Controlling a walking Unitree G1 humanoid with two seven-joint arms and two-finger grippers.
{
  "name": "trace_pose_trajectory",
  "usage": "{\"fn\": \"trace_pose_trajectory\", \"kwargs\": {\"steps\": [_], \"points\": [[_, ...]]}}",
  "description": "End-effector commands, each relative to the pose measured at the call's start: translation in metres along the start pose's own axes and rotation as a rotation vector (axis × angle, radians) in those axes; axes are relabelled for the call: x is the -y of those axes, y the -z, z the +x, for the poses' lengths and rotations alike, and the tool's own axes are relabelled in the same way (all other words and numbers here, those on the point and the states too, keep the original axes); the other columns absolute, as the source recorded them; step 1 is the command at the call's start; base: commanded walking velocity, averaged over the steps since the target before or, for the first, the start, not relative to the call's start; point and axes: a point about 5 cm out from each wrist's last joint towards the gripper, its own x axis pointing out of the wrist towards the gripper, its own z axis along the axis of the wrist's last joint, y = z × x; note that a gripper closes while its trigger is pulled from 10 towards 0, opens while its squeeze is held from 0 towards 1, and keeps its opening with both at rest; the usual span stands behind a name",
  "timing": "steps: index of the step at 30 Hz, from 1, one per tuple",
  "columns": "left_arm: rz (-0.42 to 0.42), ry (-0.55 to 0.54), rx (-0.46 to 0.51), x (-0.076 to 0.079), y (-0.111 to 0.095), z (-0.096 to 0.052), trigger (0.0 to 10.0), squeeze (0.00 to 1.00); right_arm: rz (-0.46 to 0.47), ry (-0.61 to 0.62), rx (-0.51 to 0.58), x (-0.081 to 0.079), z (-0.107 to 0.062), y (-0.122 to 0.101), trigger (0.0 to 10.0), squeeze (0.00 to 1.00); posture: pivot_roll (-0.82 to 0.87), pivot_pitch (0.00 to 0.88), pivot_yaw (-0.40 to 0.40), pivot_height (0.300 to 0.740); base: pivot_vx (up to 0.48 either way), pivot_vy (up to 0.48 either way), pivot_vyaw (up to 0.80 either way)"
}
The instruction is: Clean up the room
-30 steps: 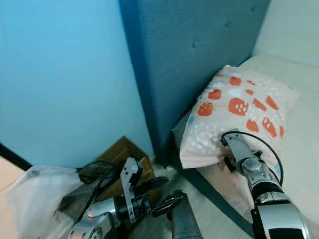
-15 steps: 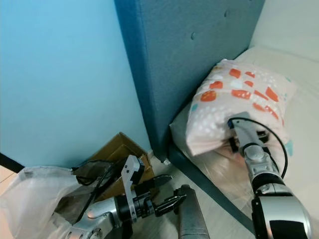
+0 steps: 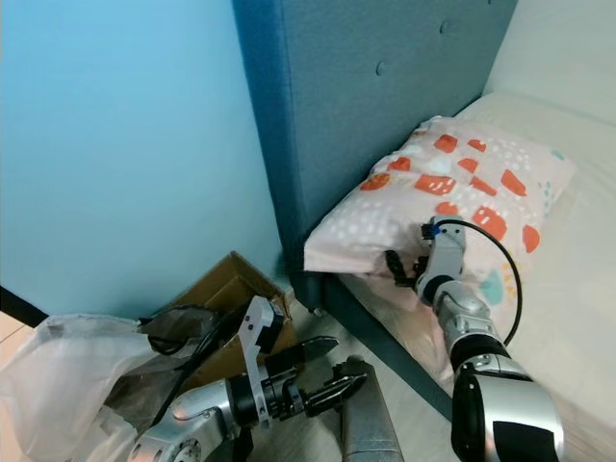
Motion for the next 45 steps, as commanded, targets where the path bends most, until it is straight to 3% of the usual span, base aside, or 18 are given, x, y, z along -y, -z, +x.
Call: {"fn": "trace_pose_trajectory", "kwargs": {"steps": [1,8,9,10,11,13,15,16,17,18,20,21,23,26,38,40,44,45], "points": [[-0.033,0.019,0.026,0.006,0.001,0.011,10.0,0.0,0.034,-0.155,-0.021,-0.014,-0.001,0.011,10.0,1.0,-0.02,0.239,0.013,0.605,0.0,0.0,0.0],[-0.026,0.021,0.033,0.003,-0.001,0.017,10.0,0.0,0.118,-0.402,0.025,-0.019,-0.01,0.008,10.0,1.0,-0.04,0.211,0.005,0.605,0.0,0.0,0.0],[-0.025,0.019,0.036,0.001,-0.002,0.019,10.0,0.0,0.132,-0.482,0.037,-0.019,-0.017,0.006,10.0,1.0,-0.06,0.196,0.0,0.605,0.0,0.0,0.0],[-0.025,0.019,0.036,0.001,-0.002,0.019,10.0,0.0,0.132,-0.482,0.037,-0.019,-0.017,0.006,10.0,1.0,-0.06,0.196,0.0,0.605,0.0,0.0,0.0],[-0.019,0.018,0.038,-0.001,-0.002,0.022,10.0,0.0,0.137,-0.569,0.055,-0.016,-0.028,0.004,10.0,1.0,-0.07,0.18,-0.004,0.605,0.0,0.0,0.0],[-0.019,0.018,0.038,-0.001,-0.002,0.022,10.0,0.0,0.137,-0.569,0.055,-0.016,-0.028,0.004,10.0,1.0,-0.07,0.18,-0.004,0.605,0.0,0.0,0.0],[-0.009,0.017,0.044,-0.005,-0.003,0.026,10.0,0.0,0.179,-0.616,0.148,-0.007,-0.047,-0.01,10.0,1.0,-0.08,0.158,-0.008,0.605,0.0,0.0,0.0],[-0.009,0.017,0.044,-0.005,-0.003,0.026,10.0,0.0,0.179,-0.616,0.148,-0.007,-0.047,-0.01,10.0,1.0,-0.08,0.158,-0.008,0.605,0.0,0.0,0.0],[-0.004,0.015,0.045,-0.008,-0.004,0.029,10.0,0.0,0.219,-0.576,0.233,0.004,-0.053,-0.022,10.0,1.0,-0.1,0.136,-0.009,0.605,0.0,0.0,0.0],[0.003,0.01,0.043,-0.011,-0.004,0.031,10.0,0.0,0.27,-0.475,0.313,0.019,-0.054,-0.031,10.0,0.38,-0.1,0.126,-0.009,0.605,0.0,0.0,0.0],[0.008,0.007,0.042,-0.012,-0.003,0.032,10.0,0.0,0.305,-0.413,0.36,0.029,-0.056,-0.035,10.0,0.38,-0.1,0.126,-0.009,0.605,0.0,0.0,0.0],[0.013,0.001,0.04,-0.015,-0.003,0.033,10.0,0.0,0.352,-0.276,0.378,0.044,-0.055,-0.035,10.0,0.0,-0.11,0.104,-0.009,0.605,0.0,0.0,0.0],[0.022,-0.008,0.039,-0.018,-0.003,0.035,10.0,0.0,0.406,-0.071,0.357,0.061,-0.053,-0.028,10.0,0.0,-0.12,0.088,-0.008,0.605,0.0,0.0,0.0],[0.035,-0.029,0.04,-0.023,-0.004,0.036,10.0,0.0,0.434,0.038,0.327,0.07,-0.058,-0.016,10.0,0.0,-0.12,0.075,-0.007,0.605,0.0,0.0,0.0],[0.069,-0.208,0.005,-0.056,0.004,0.025,10.0,0.0,0.48,0.074,0.269,0.056,-0.056,0.014,10.0,0.0,-0.12,0.001,-0.001,0.639,0.0,0.0,0.0],[0.07,-0.314,0.005,-0.072,0.007,0.013,10.0,0.0,0.474,0.101,0.219,0.05,-0.052,0.028,10.0,0.0,-0.11,0.0,0.005,0.649,0.0,0.0,0.0],[0.068,-0.36,0.006,-0.078,0.008,0.006,10.0,0.0,0.467,0.117,0.2,0.049,-0.052,0.034,10.0,0.0,-0.11,0.0,0.009,0.654,0.0,0.0,0.0],[0.067,-0.424,-0.007,-0.087,0.013,-0.004,10.0,0.0,0.46,0.139,0.179,0.048,-0.054,0.041,10.0,0.0,-0.12,0.0,0.016,0.664,0.0,0.0,0.0]]}}
